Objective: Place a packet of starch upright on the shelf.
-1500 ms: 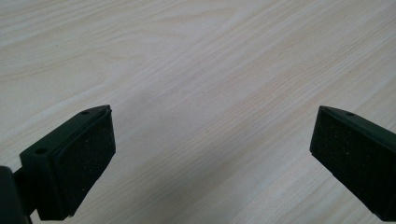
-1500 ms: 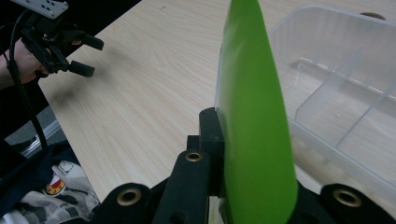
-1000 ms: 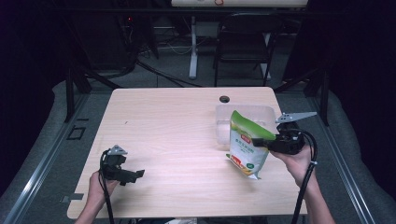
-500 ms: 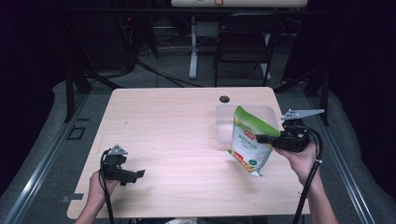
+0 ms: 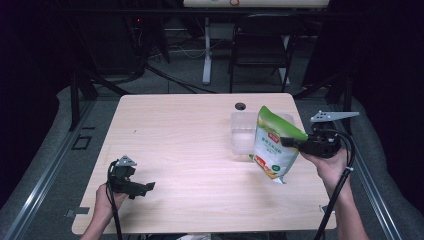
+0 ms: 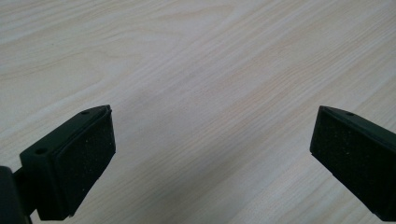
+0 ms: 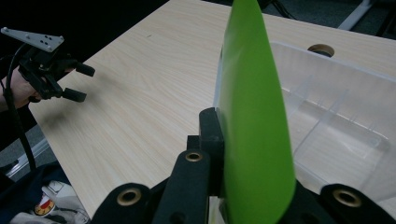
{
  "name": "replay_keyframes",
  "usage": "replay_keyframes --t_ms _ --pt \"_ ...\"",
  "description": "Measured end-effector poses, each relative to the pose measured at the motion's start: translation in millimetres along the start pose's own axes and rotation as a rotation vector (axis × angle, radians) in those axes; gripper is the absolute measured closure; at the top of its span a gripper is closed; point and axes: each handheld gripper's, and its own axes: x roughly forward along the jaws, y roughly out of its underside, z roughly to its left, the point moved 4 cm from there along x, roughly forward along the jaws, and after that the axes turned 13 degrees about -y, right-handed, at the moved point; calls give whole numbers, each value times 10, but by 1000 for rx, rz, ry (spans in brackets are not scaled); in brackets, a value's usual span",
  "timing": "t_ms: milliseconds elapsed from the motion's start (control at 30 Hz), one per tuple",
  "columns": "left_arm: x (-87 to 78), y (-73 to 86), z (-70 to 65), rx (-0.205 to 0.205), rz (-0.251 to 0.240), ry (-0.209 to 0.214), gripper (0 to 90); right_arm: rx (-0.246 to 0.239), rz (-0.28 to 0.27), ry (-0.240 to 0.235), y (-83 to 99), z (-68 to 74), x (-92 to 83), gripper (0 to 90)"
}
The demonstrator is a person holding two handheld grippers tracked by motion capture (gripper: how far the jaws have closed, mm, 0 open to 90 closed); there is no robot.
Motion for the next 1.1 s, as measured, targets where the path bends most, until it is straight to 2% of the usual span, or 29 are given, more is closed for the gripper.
replay_keyframes --t_ms 333,433,600,767,933,967,1100 --pt "3 -3 -7 3 -1 3 2 7 -33 28 -144 -40 -111 900" --pt "4 -5 -9 0 1 2 2 10 -39 47 -219 -84 -162 900" --pt "9 -7 -11 8 6 4 2 15 -65 51 -305 -134 -217 900" --pt "22 -6 -8 6 0 -5 2 34 -86 79 -379 -231 -259 900" --pt "12 -7 -12 10 7 3 2 54 -106 98 -415 -324 -276 900" --pt "21 -5 -13 4 -2 -9 2 56 -110 106 -421 -335 -282 900" --pt "18 -6 -13 4 0 -3 2 69 -122 142 -459 -376 -299 900"
